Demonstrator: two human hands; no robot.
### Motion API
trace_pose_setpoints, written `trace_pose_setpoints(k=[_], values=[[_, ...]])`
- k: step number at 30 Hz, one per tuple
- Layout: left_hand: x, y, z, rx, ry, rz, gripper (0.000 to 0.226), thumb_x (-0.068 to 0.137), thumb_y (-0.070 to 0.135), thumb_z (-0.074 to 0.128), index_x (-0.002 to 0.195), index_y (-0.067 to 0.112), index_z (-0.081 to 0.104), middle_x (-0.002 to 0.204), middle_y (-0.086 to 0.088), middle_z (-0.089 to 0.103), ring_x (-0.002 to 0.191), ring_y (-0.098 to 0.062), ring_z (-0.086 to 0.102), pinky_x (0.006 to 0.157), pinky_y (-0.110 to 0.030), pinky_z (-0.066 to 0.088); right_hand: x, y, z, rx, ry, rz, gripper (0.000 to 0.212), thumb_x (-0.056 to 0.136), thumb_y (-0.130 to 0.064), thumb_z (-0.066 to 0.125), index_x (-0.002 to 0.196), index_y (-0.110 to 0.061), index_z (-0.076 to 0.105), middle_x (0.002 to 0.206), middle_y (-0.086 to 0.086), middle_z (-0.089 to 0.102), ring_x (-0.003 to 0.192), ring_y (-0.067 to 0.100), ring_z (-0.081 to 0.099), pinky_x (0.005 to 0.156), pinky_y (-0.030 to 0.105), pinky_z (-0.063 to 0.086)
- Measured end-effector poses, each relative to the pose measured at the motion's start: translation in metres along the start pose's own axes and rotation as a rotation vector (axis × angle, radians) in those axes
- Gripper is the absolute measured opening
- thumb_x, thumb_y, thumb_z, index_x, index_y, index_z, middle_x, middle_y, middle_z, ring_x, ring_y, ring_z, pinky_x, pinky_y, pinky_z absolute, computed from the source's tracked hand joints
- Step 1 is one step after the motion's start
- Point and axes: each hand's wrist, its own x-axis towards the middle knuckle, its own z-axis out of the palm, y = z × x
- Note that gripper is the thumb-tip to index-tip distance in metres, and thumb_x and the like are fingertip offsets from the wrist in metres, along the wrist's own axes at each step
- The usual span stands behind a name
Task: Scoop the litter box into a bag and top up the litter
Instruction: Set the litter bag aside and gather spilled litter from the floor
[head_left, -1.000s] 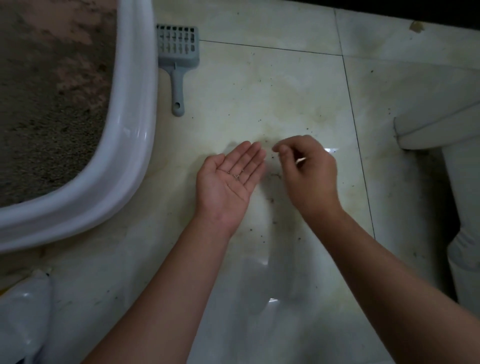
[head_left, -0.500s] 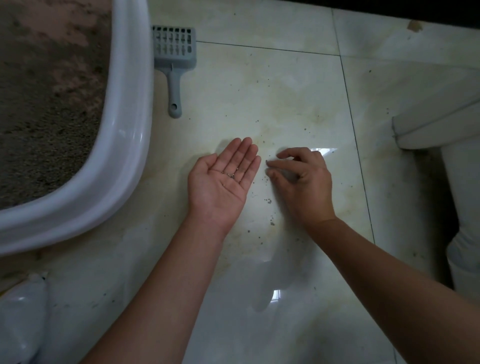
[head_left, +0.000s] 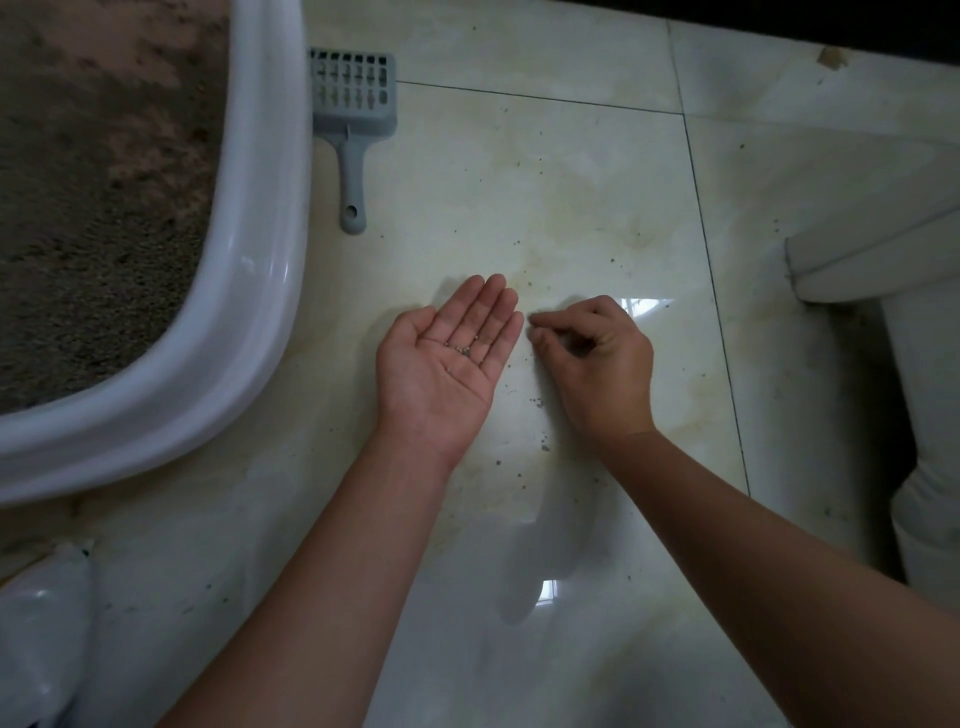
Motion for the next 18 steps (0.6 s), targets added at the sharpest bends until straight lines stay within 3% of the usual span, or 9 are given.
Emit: trace_pose_setpoints(k=[8, 13, 18], values=[[-0.001, -0.001, 0.000, -0.001, 0.008, 0.000, 0.044, 0.099, 0.021, 0.031, 0.114, -0.005, 0.063, 0.115, -0.020, 0.069, 0.105, -0.032, 0.068, 0.100, -0.044, 0.048, 0.003, -0.001, 0.001, -0.177, -0.049, -0.091, 0.006, 0.087, -0.020, 0.065, 0.087, -0.022, 0.071, 0.087, -0.009, 0.059, 0.082, 0.008, 0.054, 0.072, 0.025, 0.049], [-0.001, -0.001, 0.001, 0.002, 0.004, 0.004, 0.043, 0.099, 0.021, 0.031, 0.112, -0.005, 0.064, 0.114, -0.020, 0.069, 0.104, -0.032, 0.069, 0.099, -0.044, 0.049, 0.004, -0.005, 0.005, -0.343, -0.092, -0.171, 0.009, 0.090, -0.014, 0.056, 0.084, -0.013, 0.063, 0.084, -0.001, 0.055, 0.076, 0.016, 0.050, 0.066, 0.036, 0.047], [0.000, 0.001, 0.000, 0.039, 0.007, 0.009, 0.045, 0.099, 0.023, 0.029, 0.116, -0.003, 0.062, 0.116, -0.019, 0.069, 0.107, -0.030, 0.068, 0.093, -0.039, 0.052, -0.010, -0.024, 0.002, -0.090, -0.035, -0.130, 0.009, 0.093, -0.017, 0.055, 0.085, -0.017, 0.059, 0.086, -0.008, 0.050, 0.078, 0.008, 0.048, 0.066, 0.017, 0.038]])
